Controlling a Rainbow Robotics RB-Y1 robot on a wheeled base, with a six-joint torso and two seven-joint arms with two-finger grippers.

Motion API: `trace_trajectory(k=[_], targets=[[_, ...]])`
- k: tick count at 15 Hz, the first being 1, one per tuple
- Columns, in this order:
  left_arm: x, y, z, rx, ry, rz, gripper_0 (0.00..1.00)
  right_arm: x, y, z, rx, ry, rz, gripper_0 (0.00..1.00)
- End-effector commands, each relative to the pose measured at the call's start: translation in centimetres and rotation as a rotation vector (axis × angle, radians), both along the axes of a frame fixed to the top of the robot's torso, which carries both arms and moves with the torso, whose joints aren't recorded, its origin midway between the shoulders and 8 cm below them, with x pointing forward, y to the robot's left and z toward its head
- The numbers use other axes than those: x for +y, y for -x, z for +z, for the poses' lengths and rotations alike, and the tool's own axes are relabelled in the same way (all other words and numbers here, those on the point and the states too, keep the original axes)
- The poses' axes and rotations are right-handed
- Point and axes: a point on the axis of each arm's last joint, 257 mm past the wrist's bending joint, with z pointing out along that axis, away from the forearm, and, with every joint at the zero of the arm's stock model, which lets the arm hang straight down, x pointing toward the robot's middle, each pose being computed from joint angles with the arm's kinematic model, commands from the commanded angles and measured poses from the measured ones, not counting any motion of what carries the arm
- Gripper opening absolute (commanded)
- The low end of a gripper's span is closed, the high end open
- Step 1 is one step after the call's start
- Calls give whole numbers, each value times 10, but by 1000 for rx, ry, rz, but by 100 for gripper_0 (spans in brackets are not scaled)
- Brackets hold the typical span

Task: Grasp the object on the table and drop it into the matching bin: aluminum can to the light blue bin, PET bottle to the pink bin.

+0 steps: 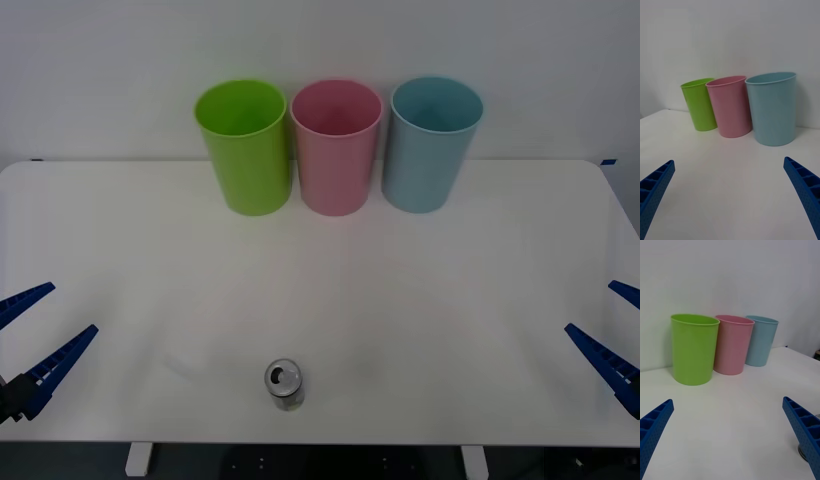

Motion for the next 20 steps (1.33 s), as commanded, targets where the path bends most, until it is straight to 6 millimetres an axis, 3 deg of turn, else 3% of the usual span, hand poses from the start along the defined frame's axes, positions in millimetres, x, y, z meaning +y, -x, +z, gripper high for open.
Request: trace_trajectory(k=[1,8,14,20], targets=[[0,0,0,0,0,0,100,0,0,0,0,0,0,100],[0,0,0,0,0,0,100,12,-2,-7,14,-5,38,100],[0,0,0,0,0,0,100,46,2,-30,40,77,143,100],[0,0,0,0,0,0,100,93,5,-58,48,164,261,100]])
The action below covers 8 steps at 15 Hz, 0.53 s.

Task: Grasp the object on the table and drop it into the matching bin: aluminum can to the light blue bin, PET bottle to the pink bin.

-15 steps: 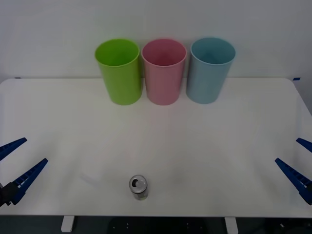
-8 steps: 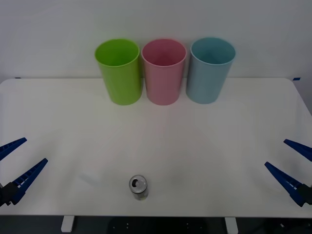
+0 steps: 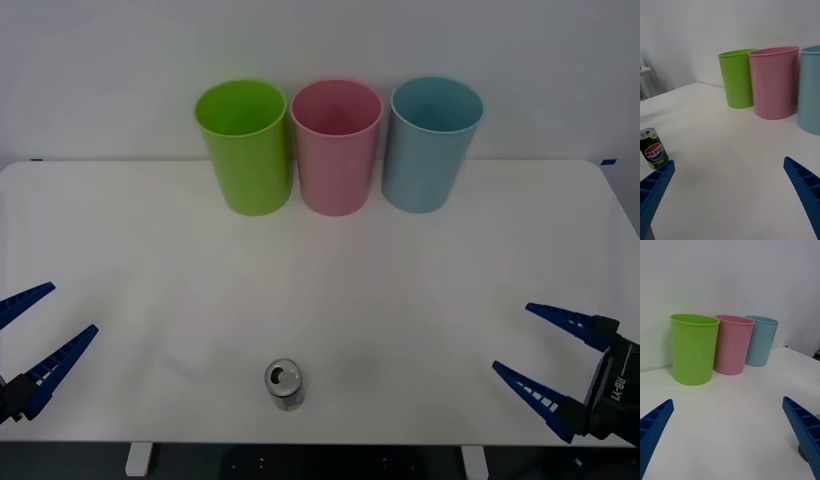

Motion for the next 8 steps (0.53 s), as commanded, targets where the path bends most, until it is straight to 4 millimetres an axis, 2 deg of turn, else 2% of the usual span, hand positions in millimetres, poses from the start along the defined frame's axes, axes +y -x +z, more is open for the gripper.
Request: trace_trajectory(k=[1,5,8], targets=[[0,0,0,0,0,0,100,21,3,-15,11,35,53,100],[0,0,0,0,0,0,100,49,10,-29,41,39,122,100],[0,0,0,0,0,0,100,74,7,-39,29,43,199,100]])
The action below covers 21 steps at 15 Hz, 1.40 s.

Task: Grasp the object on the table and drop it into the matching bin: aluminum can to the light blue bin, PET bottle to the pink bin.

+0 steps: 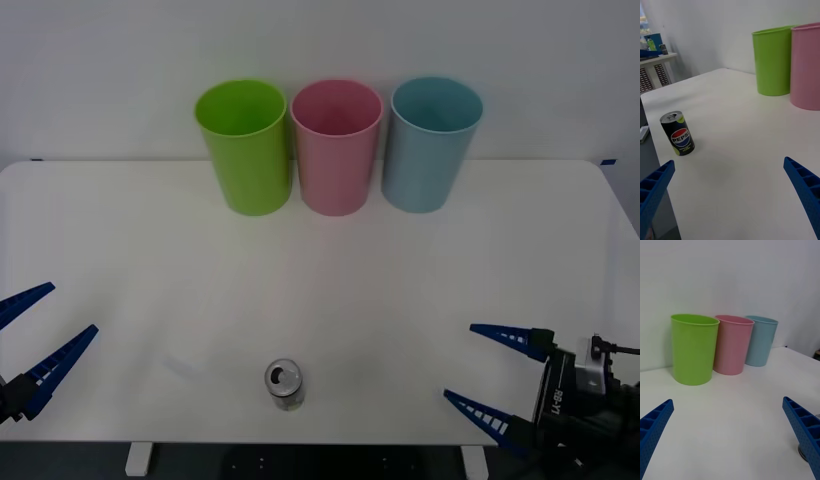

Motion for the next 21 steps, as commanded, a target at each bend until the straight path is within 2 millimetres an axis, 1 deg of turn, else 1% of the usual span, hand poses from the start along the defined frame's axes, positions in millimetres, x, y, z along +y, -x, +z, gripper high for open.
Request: trace_trajectory(k=[1,5,7,9,11,17,20,21], targets=[[0,0,0,0,0,0,100,19,-6,-7,-55,27,60,100],[0,0,0,0,0,0,100,46,-7,-20,-142,70,137,100],[0,0,0,0,0,0,100,60,-6,-27,-130,65,172,100],[0,0,0,0,0,0,100,78,-6,-34,-115,56,210,100],[0,0,0,0,0,0,100,92,-8,-38,-118,55,228,100],[0,0,0,0,0,0,100,130,-18,-51,-140,92,220,100],[0,0,0,0,0,0,100,154,-17,-60,-129,105,222,100],[0,0,0,0,0,0,100,159,-17,-62,-128,109,220,100]])
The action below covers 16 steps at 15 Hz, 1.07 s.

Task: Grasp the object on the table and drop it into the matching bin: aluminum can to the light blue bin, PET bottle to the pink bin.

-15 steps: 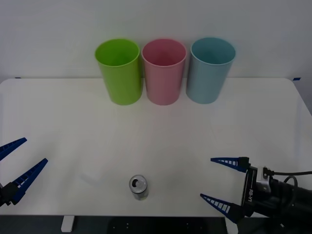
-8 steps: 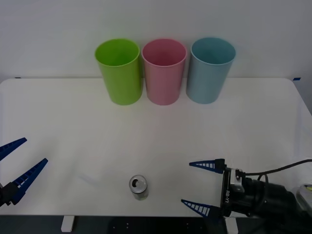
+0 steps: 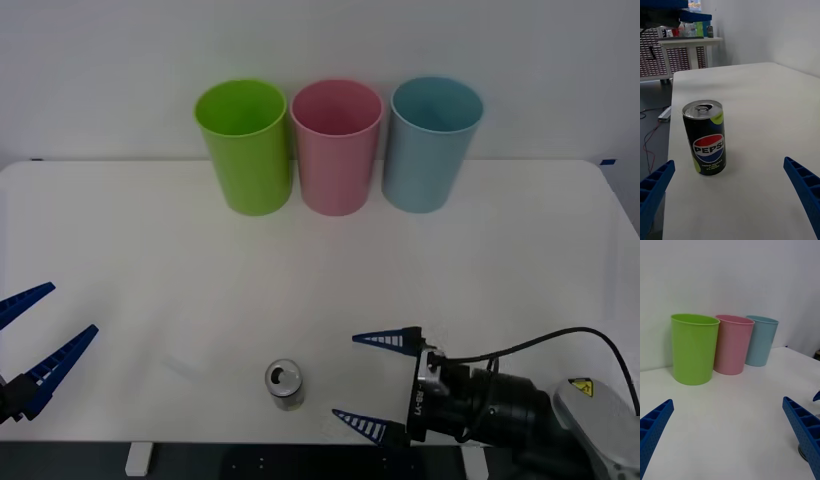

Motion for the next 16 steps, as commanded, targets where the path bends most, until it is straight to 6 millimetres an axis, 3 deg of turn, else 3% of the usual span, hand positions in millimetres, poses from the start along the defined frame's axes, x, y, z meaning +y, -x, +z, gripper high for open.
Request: trace_trajectory(k=[1,9,16], targets=[[0,0,0,0,0,0,100,17,-1,-5,-3,14,-1,100],[0,0,0,0,0,0,100,55,6,-19,3,45,12,100],[0,0,0,0,0,0,100,90,-3,-24,5,50,-56,100]])
